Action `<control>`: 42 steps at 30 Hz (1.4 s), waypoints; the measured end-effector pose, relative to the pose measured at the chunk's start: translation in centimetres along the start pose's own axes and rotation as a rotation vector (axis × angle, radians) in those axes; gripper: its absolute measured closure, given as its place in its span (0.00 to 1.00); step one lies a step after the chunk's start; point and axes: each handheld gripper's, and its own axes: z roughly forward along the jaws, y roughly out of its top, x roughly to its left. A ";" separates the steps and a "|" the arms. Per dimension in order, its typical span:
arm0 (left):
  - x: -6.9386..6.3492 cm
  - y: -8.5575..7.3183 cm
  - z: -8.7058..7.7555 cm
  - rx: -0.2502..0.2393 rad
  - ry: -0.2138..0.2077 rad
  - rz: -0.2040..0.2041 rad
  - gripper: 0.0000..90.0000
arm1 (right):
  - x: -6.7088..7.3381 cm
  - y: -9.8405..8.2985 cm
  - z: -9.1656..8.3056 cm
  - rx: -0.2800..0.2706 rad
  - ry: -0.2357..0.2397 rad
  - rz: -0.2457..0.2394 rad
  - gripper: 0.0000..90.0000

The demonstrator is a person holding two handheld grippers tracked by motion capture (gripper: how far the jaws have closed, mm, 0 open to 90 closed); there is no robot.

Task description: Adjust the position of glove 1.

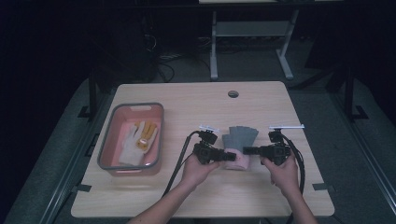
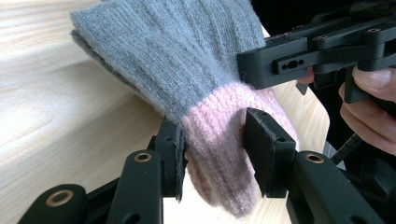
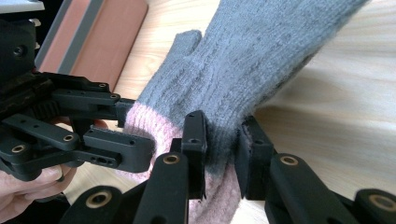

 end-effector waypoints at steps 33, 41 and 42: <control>1.3 -0.2 -5.2 -0.053 0.011 -0.002 0.67 | 4.0 2.3 1.9 0.027 0.054 -0.051 0.84; 1.8 0.0 -7.1 -0.070 0.018 -0.006 0.67 | 5.4 3.2 2.6 0.033 0.073 -0.073 0.84; 1.9 0.0 -7.2 -0.074 0.021 -0.009 0.67 | 5.6 3.3 2.8 0.030 0.077 -0.075 0.84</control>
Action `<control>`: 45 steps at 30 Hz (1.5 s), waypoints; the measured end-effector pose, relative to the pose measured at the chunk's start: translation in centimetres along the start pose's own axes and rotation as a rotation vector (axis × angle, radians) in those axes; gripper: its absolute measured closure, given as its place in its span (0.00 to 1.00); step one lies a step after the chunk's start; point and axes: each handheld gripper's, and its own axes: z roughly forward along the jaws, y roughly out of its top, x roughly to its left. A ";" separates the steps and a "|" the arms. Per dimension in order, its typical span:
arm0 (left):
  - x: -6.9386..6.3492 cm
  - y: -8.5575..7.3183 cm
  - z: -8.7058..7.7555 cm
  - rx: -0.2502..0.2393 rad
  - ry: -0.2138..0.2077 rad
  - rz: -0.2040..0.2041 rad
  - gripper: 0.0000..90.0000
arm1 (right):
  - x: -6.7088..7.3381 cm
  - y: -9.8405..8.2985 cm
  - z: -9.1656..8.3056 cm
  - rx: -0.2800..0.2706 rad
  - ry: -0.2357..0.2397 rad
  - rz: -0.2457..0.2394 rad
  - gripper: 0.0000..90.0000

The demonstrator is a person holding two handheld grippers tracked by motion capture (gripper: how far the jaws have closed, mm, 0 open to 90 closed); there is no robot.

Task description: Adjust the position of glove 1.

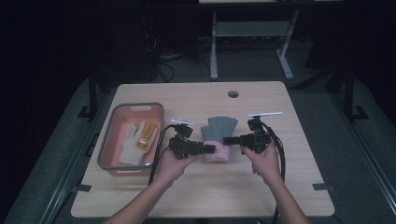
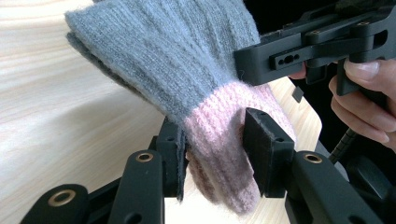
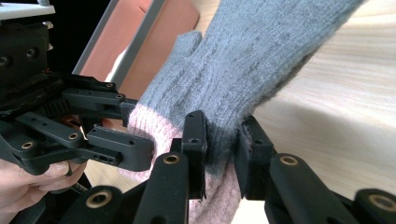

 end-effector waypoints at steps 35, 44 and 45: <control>2.1 1.1 -5.5 -0.061 0.025 -0.020 0.69 | 3.9 3.6 2.7 0.015 0.060 -0.051 0.84; 2.6 1.2 -6.5 -0.077 0.023 -0.034 0.69 | 4.7 4.3 3.4 0.022 0.066 -0.059 0.84; 2.7 1.2 -6.6 -0.077 0.024 -0.034 0.69 | 4.7 4.4 3.5 0.022 0.069 -0.061 0.84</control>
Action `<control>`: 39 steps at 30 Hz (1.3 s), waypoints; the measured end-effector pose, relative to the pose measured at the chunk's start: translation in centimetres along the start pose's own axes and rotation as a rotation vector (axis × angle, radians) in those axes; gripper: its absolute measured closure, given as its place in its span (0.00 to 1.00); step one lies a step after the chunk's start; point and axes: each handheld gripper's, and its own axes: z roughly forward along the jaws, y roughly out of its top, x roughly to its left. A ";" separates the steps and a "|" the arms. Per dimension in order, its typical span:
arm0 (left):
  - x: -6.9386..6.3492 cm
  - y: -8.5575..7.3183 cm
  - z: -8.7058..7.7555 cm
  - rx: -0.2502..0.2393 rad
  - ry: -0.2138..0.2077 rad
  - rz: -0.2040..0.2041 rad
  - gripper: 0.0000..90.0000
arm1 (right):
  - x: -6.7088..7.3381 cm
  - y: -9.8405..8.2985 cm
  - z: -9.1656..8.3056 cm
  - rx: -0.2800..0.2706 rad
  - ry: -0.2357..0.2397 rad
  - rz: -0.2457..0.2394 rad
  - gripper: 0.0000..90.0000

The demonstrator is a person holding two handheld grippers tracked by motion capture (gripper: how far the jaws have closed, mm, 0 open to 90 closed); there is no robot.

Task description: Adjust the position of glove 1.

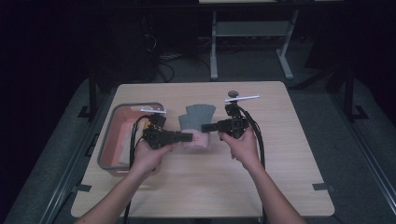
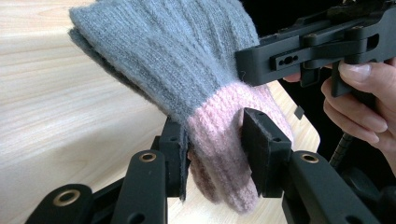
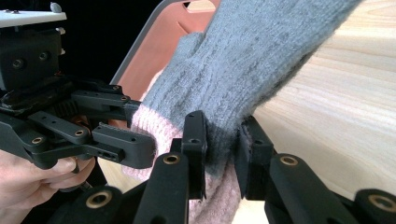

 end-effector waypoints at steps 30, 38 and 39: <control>1.8 0.1 -3.9 -0.037 0.022 -0.013 0.70 | 2.6 2.2 2.9 0.033 0.027 -0.056 0.84; 2.3 0.0 -4.9 -0.045 0.031 -0.023 0.70 | 3.4 2.9 3.8 0.044 0.033 -0.067 0.84; 2.4 0.0 -5.0 -0.047 0.032 -0.022 0.70 | 3.5 2.9 3.9 0.046 0.034 -0.071 0.84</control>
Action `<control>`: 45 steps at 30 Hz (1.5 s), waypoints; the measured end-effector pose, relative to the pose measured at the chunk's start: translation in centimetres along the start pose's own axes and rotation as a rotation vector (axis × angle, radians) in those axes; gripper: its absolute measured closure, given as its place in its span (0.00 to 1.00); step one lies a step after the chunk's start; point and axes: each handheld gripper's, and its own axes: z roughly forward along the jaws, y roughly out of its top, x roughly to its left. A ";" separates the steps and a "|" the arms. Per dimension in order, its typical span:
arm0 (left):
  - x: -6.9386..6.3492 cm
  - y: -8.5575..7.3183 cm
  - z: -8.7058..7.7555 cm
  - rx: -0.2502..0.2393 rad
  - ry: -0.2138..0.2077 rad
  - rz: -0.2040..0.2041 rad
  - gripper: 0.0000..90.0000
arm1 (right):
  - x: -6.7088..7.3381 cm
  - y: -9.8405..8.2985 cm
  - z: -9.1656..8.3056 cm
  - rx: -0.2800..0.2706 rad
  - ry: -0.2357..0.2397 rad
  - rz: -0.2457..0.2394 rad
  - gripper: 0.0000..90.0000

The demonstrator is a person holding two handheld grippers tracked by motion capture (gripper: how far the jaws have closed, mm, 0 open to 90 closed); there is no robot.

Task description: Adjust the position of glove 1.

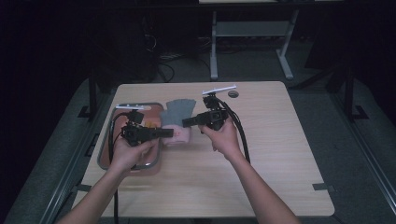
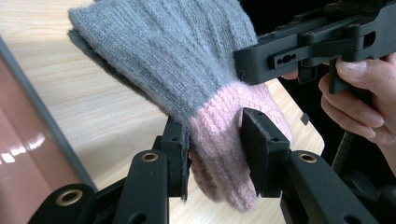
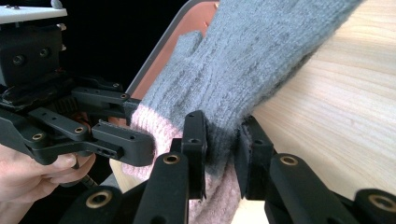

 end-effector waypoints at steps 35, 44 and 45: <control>2.2 -0.6 -3.8 -0.007 0.031 -0.012 0.73 | 2.1 1.2 3.6 0.018 0.047 -0.015 0.84; 3.2 -0.9 -5.2 -0.005 0.041 -0.020 0.74 | 3.0 1.7 5.0 0.028 0.062 -0.024 0.84; 3.3 -0.9 -5.4 -0.008 0.043 -0.020 0.74 | 3.1 1.7 5.2 0.028 0.064 -0.027 0.84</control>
